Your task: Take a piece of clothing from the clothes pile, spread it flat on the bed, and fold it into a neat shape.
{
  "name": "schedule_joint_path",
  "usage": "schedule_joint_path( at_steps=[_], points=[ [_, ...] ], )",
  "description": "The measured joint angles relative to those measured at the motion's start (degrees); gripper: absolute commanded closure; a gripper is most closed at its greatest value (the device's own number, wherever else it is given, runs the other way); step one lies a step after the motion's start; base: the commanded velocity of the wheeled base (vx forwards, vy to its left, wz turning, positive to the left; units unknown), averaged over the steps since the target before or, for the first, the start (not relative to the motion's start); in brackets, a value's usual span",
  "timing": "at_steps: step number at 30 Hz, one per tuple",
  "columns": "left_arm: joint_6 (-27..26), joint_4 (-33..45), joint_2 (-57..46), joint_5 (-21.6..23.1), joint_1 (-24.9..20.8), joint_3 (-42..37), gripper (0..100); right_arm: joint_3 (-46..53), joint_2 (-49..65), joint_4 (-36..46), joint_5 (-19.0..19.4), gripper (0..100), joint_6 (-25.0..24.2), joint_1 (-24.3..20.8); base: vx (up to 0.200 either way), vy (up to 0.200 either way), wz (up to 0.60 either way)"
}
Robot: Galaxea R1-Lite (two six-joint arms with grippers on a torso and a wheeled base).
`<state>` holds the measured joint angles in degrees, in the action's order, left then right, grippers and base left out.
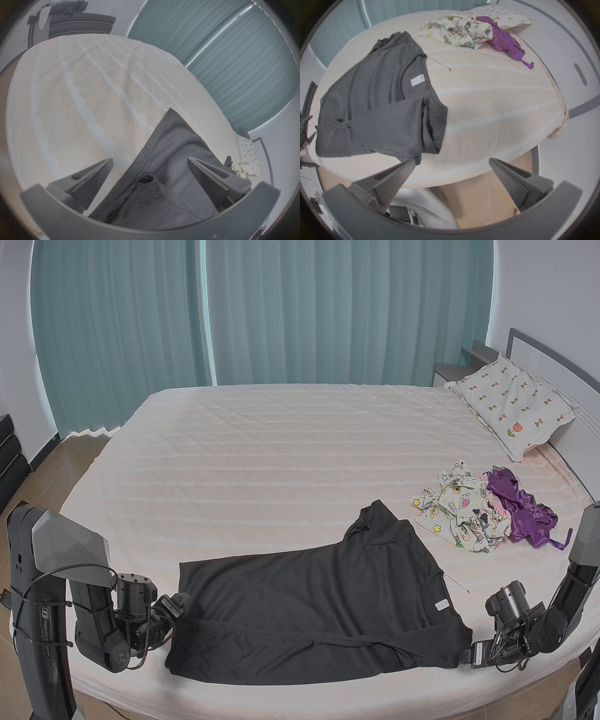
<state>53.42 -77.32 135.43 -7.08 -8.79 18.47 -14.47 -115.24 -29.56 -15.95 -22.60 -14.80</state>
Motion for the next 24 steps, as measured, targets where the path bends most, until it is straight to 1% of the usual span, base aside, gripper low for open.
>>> schedule_joint_path(
  at_steps=[2, 5, 9, 11, 17, 20, 22, 24],
  points=[
    [0.0, 0.0, 0.0, 0.0, 0.0, 0.0, 0, 0.6, 1.0, -2.3, 1.2, 0, -0.3, 0.6, 0.000, 0.000, 0.00],
    [0.0, 0.0, 0.1, 0.0, 0.0, 0.0, 0, 0.8, 2.4, -5.5, 4.0, 0, -1.0, 1.4, 0.000, 0.000, 0.00],
    [0.0, 0.0, 0.1, 0.0, 0.0, 0.0, 0, 0.3, 3.2, -9.5, 7.8, 0, -3.4, 2.4, 0.000, 0.000, 0.00],
    [0.0, 0.0, 0.1, 0.0, 0.0, 0.0, 0, -0.4, 3.2, -10.9, 10.3, 0, -5.3, 2.9, 0.000, 0.000, 0.00],
    [0.2, -1.1, -0.1, 0.3, 0.1, -0.6, 0, -4.5, 1.7, -13.3, 21.2, 0, -13.8, 4.4, 0.000, 0.000, 0.00],
    [0.3, -4.0, -0.7, 1.1, 0.7, -1.9, 0, -6.0, -0.4, -13.6, 23.0, 0, -15.0, 4.8, 0.000, 0.000, 0.00],
    [0.3, -6.6, -1.0, 2.4, 1.2, -3.0, 0, -6.9, -1.9, -14.2, 23.2, 0, -15.2, 4.9, 0.000, 0.000, 0.00],
    [0.1, -9.9, -1.4, 4.1, 2.3, -4.7, 0, -7.7, -3.7, -16.5, 23.5, 0, -15.3, 5.2, 0.000, 0.000, 0.00]
  ],
)
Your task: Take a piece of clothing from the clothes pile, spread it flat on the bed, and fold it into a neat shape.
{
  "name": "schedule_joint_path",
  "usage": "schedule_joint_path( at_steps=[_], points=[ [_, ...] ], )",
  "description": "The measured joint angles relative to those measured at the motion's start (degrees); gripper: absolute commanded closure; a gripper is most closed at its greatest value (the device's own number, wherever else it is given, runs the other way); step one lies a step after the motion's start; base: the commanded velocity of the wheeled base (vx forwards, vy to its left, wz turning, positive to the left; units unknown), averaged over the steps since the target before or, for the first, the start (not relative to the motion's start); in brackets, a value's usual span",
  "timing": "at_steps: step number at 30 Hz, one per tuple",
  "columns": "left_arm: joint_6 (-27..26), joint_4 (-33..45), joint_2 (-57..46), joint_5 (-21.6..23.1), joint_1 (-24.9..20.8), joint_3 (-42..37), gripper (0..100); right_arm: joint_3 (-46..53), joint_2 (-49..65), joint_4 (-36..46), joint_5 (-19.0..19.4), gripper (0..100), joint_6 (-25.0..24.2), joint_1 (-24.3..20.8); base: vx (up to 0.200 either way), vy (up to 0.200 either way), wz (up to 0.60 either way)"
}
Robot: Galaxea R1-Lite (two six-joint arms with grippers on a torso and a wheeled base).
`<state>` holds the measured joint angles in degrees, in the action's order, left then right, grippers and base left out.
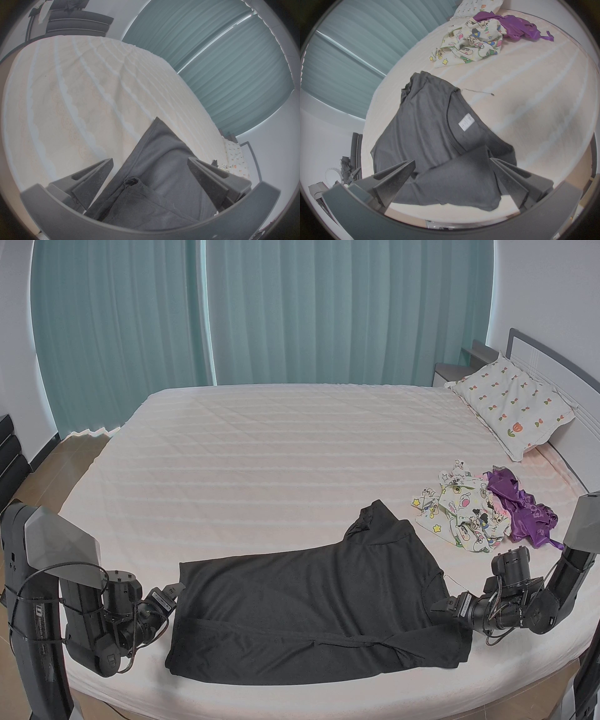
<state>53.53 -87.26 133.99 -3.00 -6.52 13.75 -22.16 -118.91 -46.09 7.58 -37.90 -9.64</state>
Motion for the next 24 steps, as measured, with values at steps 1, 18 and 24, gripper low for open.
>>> schedule_joint_path(
  at_steps=[1, 18, 24],
  points=[
    [-0.1, -0.8, -0.1, 0.4, 0.3, -0.5, 0, -0.1, -0.4, -0.9, 0.1, 0, 0.0, 0.2, 0.000, 0.000, 0.00],
    [-0.3, -1.7, -0.4, 1.3, -0.8, -6.2, 0, 6.9, -5.8, -16.1, 0.7, 0, -0.1, 3.1, -0.106, 0.000, 0.00],
    [-0.8, -1.7, -0.4, 1.3, -1.8, -7.3, 0, 8.2, -6.7, -18.5, 0.8, 0, -0.1, 3.2, 0.000, 0.000, 0.00]
  ],
)
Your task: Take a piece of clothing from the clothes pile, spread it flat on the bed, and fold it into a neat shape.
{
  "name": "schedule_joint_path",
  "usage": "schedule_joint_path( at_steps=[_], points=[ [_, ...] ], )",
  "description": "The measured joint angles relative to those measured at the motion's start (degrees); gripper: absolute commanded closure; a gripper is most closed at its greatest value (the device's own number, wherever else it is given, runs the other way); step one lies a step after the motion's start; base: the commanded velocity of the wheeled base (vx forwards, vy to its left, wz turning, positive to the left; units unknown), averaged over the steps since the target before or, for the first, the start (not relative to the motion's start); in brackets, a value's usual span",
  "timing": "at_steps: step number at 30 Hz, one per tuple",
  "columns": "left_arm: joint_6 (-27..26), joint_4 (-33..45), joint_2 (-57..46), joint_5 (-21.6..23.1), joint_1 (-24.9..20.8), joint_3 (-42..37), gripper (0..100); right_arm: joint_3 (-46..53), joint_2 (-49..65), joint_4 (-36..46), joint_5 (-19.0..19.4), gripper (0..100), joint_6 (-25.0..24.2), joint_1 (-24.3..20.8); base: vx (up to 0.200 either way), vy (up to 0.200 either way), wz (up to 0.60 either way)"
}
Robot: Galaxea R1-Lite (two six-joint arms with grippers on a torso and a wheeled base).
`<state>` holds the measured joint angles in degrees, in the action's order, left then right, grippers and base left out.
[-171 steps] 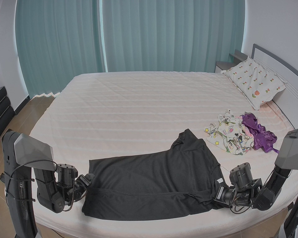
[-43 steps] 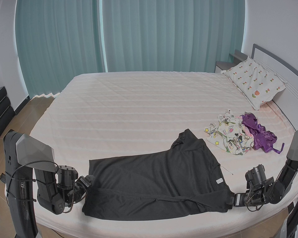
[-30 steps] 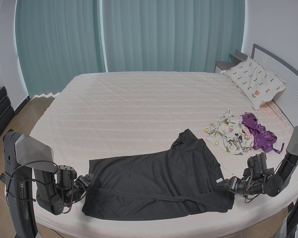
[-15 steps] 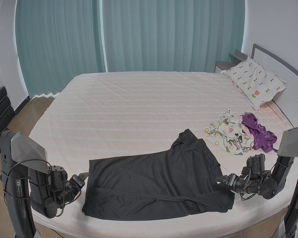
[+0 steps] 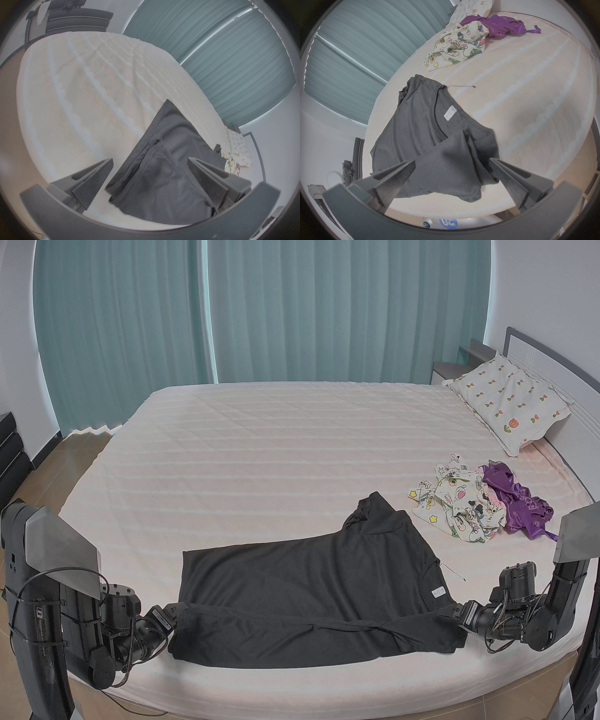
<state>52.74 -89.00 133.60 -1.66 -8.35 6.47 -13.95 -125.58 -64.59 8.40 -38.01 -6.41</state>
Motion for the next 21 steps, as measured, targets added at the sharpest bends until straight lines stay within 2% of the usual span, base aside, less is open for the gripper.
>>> schedule_joint_path(
  at_steps=[4, 9, 11, 15, 19, 21],
  points=[
    [-3.0, 0.1, -0.5, 0.1, -0.6, -1.5, 0, 0.4, -0.5, -0.2, 0.0, 0, 0.2, -0.2, 0.000, 0.000, 0.00],
    [-11.4, 0.0, -1.9, 1.6, -0.4, -1.9, 0, 0.7, -0.7, -0.3, -0.1, 0, 0.5, -0.4, 0.000, 0.000, 0.00],
    [-15.5, 0.0, -2.3, 2.9, 0.3, -1.1, 0, 1.0, -0.7, -0.6, -0.2, 0, 0.5, -0.8, 0.000, 0.000, 0.00],
    [-18.9, 1.4, -2.8, 4.2, 1.0, 2.2, 0, 1.6, -0.7, -2.2, -0.3, 0, 0.6, -1.3, 0.000, 0.000, 0.00],
    [-21.2, 8.3, -3.2, 7.8, 1.4, 5.7, 0, 2.5, -1.0, -4.5, -0.3, 0, 0.6, -1.6, 0.000, 0.000, 0.00],
    [-22.4, 10.1, -3.3, 11.7, 1.6, 7.1, 0, 3.2, -1.2, -5.9, -0.3, 0, 0.6, -1.8, 0.000, 0.000, 0.00]
  ],
)
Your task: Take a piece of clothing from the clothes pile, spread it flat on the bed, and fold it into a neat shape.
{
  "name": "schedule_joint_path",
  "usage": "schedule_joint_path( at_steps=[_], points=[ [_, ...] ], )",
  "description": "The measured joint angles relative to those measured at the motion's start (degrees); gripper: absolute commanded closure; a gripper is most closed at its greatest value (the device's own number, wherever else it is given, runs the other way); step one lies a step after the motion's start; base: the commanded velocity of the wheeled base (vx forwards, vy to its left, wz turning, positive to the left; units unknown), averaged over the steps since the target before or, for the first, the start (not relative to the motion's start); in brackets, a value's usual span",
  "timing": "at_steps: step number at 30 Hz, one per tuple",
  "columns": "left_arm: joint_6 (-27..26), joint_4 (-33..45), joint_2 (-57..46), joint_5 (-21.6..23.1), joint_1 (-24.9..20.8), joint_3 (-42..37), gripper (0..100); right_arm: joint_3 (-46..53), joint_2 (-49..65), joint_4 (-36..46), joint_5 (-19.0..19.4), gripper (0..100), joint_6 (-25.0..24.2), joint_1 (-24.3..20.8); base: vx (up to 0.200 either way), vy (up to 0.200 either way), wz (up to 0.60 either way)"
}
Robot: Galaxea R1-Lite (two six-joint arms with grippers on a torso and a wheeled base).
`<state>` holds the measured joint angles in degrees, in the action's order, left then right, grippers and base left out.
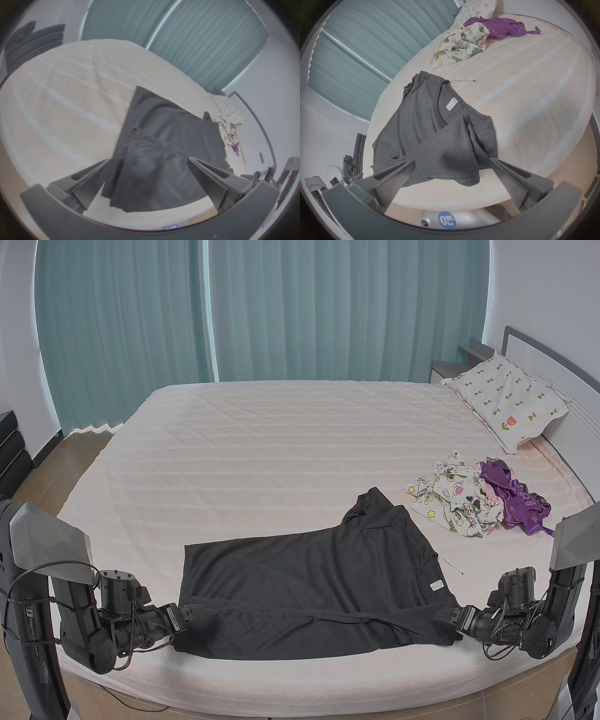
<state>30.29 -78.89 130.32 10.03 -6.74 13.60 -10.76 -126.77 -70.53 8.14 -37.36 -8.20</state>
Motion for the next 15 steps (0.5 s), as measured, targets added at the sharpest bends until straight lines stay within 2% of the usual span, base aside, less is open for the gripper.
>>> schedule_joint_path(
  at_steps=[3, 6, 15],
  points=[
    [-3.6, 0.9, 0.1, 3.3, 0.3, 1.3, 0, 1.0, -0.2, -1.9, 0.0, 0, 0.0, -0.4, 0.000, 0.000, 0.00],
    [-6.6, 1.2, 0.7, 3.6, 0.6, 2.0, 0, 1.6, -0.5, -2.8, 0.1, 0, 0.0, -0.7, 0.000, 0.000, 0.00],
    [-7.3, 1.2, 2.8, 3.6, 1.0, 1.4, 0, 2.1, -0.9, -3.0, 0.1, 0, 0.4, -1.6, 0.000, 0.000, 0.00]
  ],
)
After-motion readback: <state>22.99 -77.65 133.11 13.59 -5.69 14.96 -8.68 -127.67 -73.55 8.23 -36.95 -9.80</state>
